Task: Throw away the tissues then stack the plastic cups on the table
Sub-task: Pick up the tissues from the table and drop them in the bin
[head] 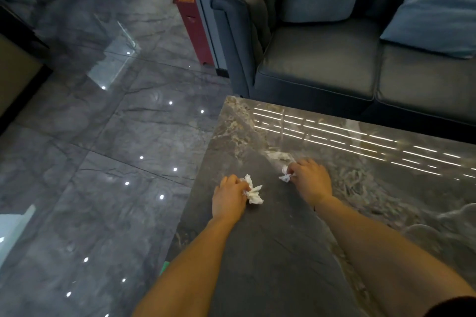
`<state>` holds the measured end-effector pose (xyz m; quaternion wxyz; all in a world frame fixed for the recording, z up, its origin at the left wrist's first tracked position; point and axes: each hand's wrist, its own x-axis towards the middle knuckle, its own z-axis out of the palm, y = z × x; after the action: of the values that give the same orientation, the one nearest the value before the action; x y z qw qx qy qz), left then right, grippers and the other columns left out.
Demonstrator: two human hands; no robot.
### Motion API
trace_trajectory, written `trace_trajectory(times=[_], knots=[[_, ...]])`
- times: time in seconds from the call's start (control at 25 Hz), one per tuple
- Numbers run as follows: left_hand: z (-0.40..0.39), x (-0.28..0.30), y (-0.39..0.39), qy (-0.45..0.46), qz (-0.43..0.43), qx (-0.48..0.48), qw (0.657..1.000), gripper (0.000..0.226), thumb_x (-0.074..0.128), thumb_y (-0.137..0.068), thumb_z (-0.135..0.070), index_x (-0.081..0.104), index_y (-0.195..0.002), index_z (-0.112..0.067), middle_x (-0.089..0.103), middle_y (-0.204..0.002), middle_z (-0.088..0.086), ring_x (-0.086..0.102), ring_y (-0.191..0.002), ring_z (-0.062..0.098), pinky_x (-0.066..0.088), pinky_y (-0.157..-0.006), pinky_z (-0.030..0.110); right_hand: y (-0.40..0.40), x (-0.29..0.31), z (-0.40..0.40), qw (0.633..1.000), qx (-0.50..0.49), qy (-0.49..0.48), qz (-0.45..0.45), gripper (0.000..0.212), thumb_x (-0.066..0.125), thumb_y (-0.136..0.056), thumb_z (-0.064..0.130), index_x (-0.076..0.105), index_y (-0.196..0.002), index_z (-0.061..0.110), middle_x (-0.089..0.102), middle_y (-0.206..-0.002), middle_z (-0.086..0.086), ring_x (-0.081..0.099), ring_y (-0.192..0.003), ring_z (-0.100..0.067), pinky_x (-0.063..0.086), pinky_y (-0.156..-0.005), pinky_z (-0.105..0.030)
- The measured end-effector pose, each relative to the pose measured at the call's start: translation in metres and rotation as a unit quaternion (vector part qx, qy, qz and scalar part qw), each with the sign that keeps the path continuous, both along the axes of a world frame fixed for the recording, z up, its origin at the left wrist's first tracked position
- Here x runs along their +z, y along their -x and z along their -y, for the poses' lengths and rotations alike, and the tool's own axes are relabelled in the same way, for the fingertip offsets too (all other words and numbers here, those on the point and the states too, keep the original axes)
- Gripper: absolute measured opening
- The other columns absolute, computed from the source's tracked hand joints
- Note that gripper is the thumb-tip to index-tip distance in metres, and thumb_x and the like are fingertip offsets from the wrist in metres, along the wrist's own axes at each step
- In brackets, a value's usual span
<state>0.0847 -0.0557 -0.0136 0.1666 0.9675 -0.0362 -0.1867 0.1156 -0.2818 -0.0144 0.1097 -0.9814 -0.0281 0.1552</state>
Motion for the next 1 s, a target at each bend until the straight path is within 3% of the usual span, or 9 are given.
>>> trace_trajectory(times=[0.16, 0.28, 0.48, 0.6, 0.72, 0.8, 1.0], knots=[[-0.004, 0.014, 0.014, 0.023, 0.002, 0.043, 0.999, 0.014, 0.063, -0.09, -0.022, 0.068, -0.102, -0.019, 0.047, -0.129, -0.001, 0.043, -0.119, 0.022, 0.045, -0.093, 0.039, 0.024, 0.014, -0.004, 0.994, -0.063, -0.083, -0.033, 0.039, 0.066, -0.086, 0.026, 0.049, -0.122, 0.027, 0.065, -0.11, -0.012, 0.057, -0.102, -0.034, 0.046, -0.077, -0.04], [-0.014, 0.029, 0.023, 0.05, -0.006, 0.062, 0.997, 0.017, 0.062, -0.09, -0.022, 0.068, -0.106, -0.021, 0.053, -0.126, -0.001, 0.047, -0.118, 0.021, 0.047, -0.092, 0.039, 0.04, 0.027, -0.011, 0.99, -0.065, -0.119, -0.048, 0.05, 0.067, -0.086, 0.024, 0.045, -0.131, 0.029, 0.065, -0.119, -0.01, 0.06, -0.106, -0.032, 0.05, -0.081, -0.04], [-0.057, 0.052, 0.046, 0.113, 0.037, 0.092, 0.989, 0.023, 0.066, -0.087, -0.02, 0.069, -0.109, -0.014, 0.062, -0.114, 0.008, 0.055, -0.108, 0.025, 0.047, -0.086, 0.038, 0.064, 0.059, -0.036, 0.985, -0.036, -0.17, 0.015, 0.03, 0.073, -0.081, 0.032, 0.064, -0.109, 0.029, 0.069, -0.108, 0.001, 0.062, -0.099, -0.022, 0.047, -0.077, -0.034], [-0.095, 0.068, 0.069, 0.148, 0.077, 0.114, 0.979, 0.022, 0.067, -0.085, -0.015, 0.07, -0.106, -0.01, 0.067, -0.107, 0.01, 0.059, -0.093, 0.02, 0.042, -0.07, 0.023, 0.086, 0.085, -0.064, 0.981, 0.001, -0.185, 0.064, 0.024, 0.075, -0.079, 0.032, 0.067, -0.102, 0.029, 0.069, -0.098, 0.004, 0.062, -0.091, -0.02, 0.049, -0.073, -0.036], [-0.136, 0.088, 0.098, 0.185, 0.119, 0.145, 0.965, 0.015, 0.07, -0.083, -0.016, 0.069, -0.099, -0.014, 0.064, -0.093, -0.001, 0.059, -0.081, 0.012, 0.036, -0.062, 0.018, 0.108, 0.109, -0.098, 0.973, 0.021, -0.206, 0.102, 0.023, 0.075, -0.077, 0.021, 0.068, -0.097, 0.028, 0.066, -0.092, 0.009, 0.063, -0.085, -0.017, 0.046, -0.069, -0.031], [-0.172, 0.102, 0.127, 0.203, 0.152, 0.168, 0.953, 0.012, 0.071, -0.083, -0.02, 0.066, -0.094, -0.022, 0.058, -0.087, -0.011, 0.054, -0.076, -0.001, 0.035, -0.062, 0.014, 0.126, 0.124, -0.132, 0.966, 0.054, -0.221, 0.12, 0.023, 0.076, -0.076, 0.016, 0.068, -0.095, 0.027, 0.063, -0.09, 0.012, 0.063, -0.082, -0.015, 0.046, -0.067, -0.03], [-0.256, 0.123, 0.201, 0.243, 0.214, 0.238, 0.915, 0.013, 0.07, -0.081, -0.027, 0.061, -0.088, -0.033, 0.061, -0.084, -0.014, 0.056, -0.077, 0.002, 0.044, -0.065, 0.025, 0.161, 0.153, -0.224, 0.952, 0.14, -0.237, 0.132, 0.026, 0.078, -0.076, 0.016, 0.068, -0.099, 0.025, 0.067, -0.096, 0.009, 0.064, -0.079, -0.013, 0.047, -0.063, -0.028]])
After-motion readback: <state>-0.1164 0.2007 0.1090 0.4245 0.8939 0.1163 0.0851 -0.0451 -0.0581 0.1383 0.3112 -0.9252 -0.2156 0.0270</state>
